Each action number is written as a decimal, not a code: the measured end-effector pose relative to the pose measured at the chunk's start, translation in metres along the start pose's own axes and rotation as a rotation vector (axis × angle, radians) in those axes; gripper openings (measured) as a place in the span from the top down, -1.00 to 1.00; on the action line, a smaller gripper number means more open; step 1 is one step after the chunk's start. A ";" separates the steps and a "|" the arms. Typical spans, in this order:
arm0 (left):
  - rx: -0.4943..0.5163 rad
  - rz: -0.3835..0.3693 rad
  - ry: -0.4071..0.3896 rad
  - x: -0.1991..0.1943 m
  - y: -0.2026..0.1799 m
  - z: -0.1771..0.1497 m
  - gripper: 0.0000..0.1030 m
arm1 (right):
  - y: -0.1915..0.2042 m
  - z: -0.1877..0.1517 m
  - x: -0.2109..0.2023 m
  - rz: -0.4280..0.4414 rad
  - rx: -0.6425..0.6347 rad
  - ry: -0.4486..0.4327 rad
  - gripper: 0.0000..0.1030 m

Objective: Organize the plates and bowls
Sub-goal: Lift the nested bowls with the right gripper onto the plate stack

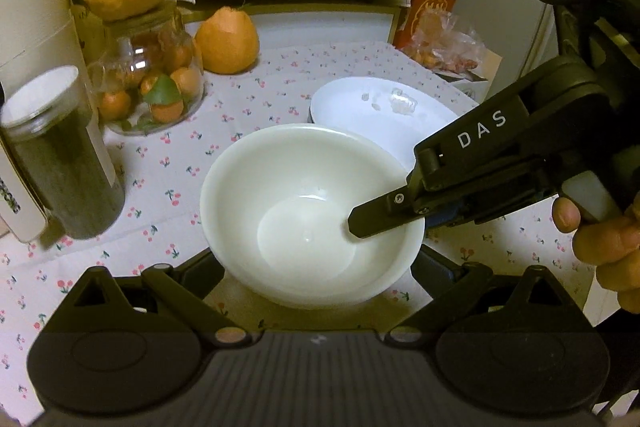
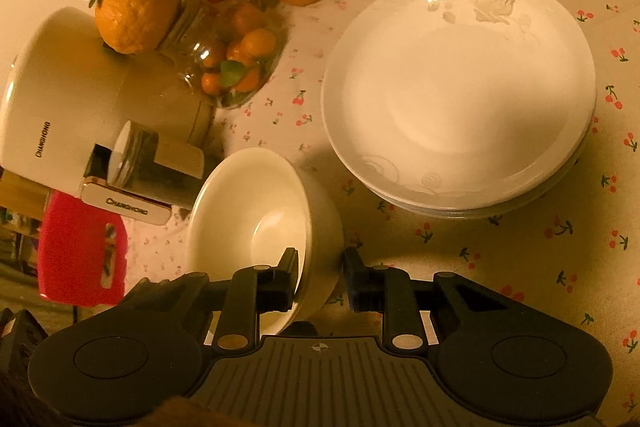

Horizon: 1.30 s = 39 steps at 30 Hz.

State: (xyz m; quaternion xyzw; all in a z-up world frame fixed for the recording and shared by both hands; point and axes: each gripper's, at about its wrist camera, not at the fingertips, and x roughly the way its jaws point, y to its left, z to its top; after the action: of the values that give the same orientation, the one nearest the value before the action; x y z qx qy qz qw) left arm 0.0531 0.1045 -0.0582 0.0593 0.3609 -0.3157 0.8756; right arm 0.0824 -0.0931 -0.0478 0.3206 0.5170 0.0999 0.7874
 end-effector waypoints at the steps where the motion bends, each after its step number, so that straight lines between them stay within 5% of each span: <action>1: 0.003 0.001 -0.003 -0.001 0.000 0.001 -0.92 | 0.000 0.001 -0.002 0.004 0.002 0.007 0.54; 20: 0.022 -0.022 -0.071 0.001 -0.019 0.029 -0.91 | -0.015 0.030 -0.036 0.061 0.055 -0.027 0.53; 39: 0.048 -0.069 -0.035 0.050 -0.053 0.056 -0.88 | -0.070 0.067 -0.055 0.007 0.106 -0.051 0.53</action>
State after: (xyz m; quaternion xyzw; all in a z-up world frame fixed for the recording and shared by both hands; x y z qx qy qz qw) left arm 0.0820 0.0187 -0.0434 0.0623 0.3394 -0.3551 0.8688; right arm 0.1046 -0.2016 -0.0315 0.3659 0.5001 0.0667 0.7820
